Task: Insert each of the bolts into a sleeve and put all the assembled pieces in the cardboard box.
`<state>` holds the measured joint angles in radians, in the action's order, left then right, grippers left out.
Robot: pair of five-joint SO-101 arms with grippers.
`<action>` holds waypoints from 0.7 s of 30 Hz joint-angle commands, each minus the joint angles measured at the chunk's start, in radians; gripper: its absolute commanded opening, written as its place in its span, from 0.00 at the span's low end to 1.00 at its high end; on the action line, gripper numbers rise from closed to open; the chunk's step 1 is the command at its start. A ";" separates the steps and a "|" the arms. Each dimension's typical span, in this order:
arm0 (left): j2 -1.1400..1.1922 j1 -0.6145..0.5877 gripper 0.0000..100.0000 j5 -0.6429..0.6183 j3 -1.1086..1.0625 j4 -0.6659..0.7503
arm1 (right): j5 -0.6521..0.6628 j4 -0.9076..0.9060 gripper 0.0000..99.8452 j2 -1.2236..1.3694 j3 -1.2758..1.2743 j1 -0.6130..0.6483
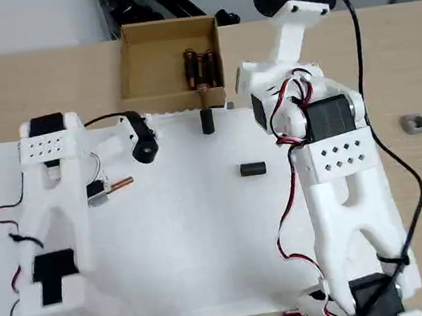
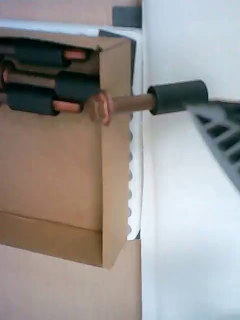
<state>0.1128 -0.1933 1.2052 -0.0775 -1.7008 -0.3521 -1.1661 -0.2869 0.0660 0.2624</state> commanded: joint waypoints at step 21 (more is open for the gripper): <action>0.005 0.203 0.00 0.423 -0.030 0.176 | 0.008 0.008 0.19 -0.044 0.006 -0.012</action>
<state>0.0637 0.0169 1.5781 -0.1158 -1.5873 -0.3521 -1.1661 -0.2869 0.0660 0.2624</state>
